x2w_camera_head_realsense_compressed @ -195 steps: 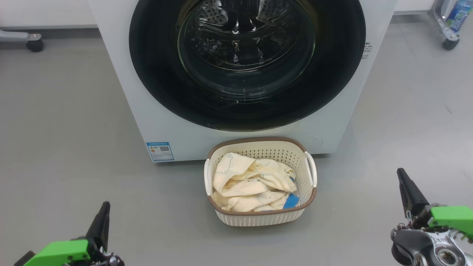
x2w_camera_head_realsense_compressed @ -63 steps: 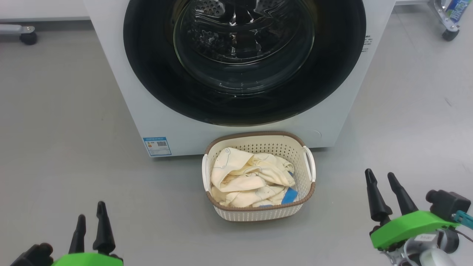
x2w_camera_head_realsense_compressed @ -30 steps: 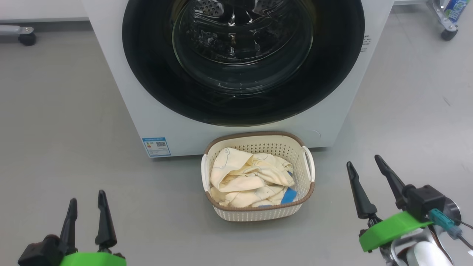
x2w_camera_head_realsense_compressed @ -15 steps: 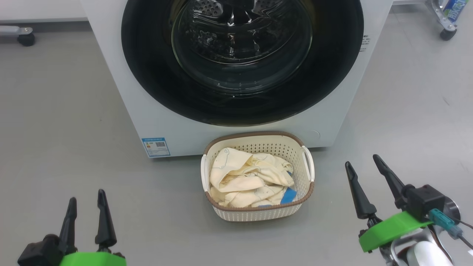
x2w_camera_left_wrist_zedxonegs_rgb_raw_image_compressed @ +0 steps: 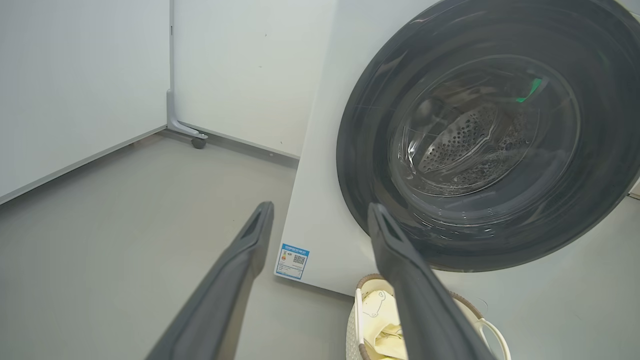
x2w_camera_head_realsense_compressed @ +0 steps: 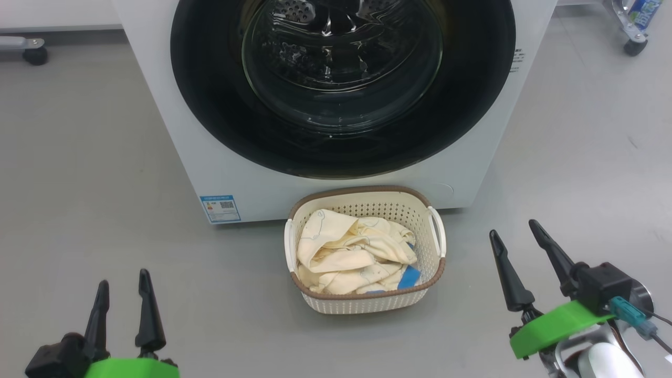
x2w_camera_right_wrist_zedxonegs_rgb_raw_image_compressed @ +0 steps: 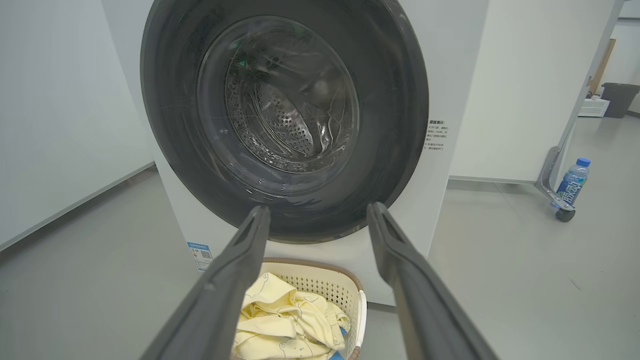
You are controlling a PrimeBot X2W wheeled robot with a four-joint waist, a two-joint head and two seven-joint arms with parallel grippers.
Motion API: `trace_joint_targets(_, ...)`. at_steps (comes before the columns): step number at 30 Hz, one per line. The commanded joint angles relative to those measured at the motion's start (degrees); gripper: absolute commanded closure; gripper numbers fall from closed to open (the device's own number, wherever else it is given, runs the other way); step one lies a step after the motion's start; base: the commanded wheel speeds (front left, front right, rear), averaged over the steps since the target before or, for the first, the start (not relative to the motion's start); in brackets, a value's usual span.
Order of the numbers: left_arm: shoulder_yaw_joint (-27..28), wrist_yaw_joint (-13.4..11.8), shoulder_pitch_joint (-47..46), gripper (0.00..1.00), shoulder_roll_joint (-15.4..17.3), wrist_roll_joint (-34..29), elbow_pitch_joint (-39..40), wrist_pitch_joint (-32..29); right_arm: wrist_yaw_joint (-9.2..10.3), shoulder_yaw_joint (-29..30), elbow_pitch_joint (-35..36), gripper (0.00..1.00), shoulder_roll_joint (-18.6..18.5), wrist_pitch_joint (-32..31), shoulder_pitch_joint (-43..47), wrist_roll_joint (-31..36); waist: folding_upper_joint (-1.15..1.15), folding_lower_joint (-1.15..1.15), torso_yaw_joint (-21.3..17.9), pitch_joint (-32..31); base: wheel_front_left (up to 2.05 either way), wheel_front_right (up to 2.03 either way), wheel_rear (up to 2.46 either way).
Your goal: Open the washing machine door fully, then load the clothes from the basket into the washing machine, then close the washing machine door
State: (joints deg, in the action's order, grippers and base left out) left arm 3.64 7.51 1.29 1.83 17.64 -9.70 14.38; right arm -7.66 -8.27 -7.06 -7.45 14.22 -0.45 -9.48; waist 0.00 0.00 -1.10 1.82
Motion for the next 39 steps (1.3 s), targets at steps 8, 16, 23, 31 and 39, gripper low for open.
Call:
trace_joint_targets(8, 2.1, 0.0, -2.0, 0.0, 1.0, -0.6, 1.9, 0.6, 0.17, -0.7, 2.0, 0.0, -1.3, 0.8, -2.9, 0.4, 0.0, 0.0, 0.0, 0.1, 0.0, 0.0, 0.0)
trace_joint_targets(16, 2.1, 0.0, -2.1, 0.0, 1.0, -0.7, 1.9, 0.6, 0.17, -0.2, 1.5, 0.0, -1.0, 0.8, -2.8, 0.2, 0.0, 0.0, 0.0, 0.4, 0.0, 0.0, 0.0)
trace_joint_targets(23, 2.1, 0.0, -2.3, 0.0, 1.0, -0.8, 2.0, 0.6, 0.17, 0.4, 1.1, 0.0, -0.7, 0.8, -2.6, 0.1, 0.0, 0.0, -0.1, 0.6, 0.0, 0.0, 0.0)
trace_joint_targets(31, 2.1, 0.0, -2.4, 0.0, 1.0, -0.8, 2.1, 0.6, 0.17, 1.1, -0.2, 0.0, -0.6, 0.8, -1.9, 0.1, 0.0, 0.0, 0.0, 0.6, 0.0, 0.0, 0.0)
trace_joint_targets(39, 2.2, 0.0, -2.4, 0.0, 1.0, -1.1, 2.1, 0.6, 0.17, 1.2, -1.2, 0.0, -0.6, 0.8, -1.8, 0.1, 0.0, 0.0, -0.1, 0.6, 0.0, 0.0, 0.0)
